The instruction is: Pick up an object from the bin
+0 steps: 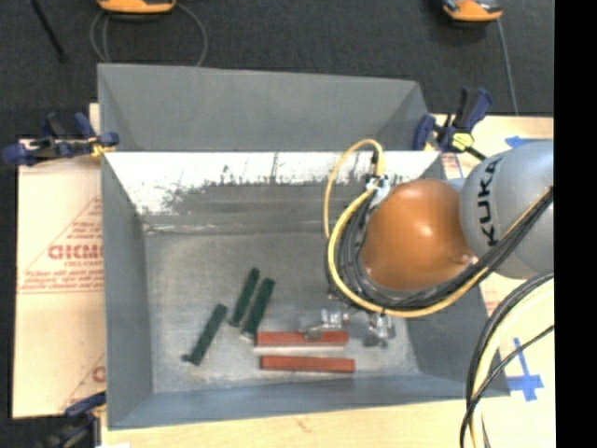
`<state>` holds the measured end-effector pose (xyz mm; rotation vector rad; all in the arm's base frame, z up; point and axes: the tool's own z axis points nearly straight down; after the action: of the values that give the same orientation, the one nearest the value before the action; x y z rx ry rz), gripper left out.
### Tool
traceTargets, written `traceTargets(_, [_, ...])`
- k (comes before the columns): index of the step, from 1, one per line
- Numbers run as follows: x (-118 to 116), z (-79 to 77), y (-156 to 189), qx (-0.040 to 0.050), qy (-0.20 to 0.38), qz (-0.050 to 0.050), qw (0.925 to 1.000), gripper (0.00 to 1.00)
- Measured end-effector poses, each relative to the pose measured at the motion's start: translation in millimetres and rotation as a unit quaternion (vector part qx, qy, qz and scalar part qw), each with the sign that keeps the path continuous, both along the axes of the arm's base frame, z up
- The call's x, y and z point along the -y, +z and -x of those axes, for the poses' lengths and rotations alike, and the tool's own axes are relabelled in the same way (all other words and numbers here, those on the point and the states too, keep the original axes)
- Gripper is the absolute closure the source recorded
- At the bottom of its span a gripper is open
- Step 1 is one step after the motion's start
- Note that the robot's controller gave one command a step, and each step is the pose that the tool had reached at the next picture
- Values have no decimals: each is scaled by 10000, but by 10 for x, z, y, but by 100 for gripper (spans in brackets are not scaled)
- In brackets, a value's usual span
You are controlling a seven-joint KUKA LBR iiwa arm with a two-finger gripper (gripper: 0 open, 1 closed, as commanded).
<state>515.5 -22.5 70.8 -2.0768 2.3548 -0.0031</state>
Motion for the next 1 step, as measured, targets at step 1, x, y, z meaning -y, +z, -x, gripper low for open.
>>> traceTargets(1, [-140,-238,59,12,-624,-7,9981,0])
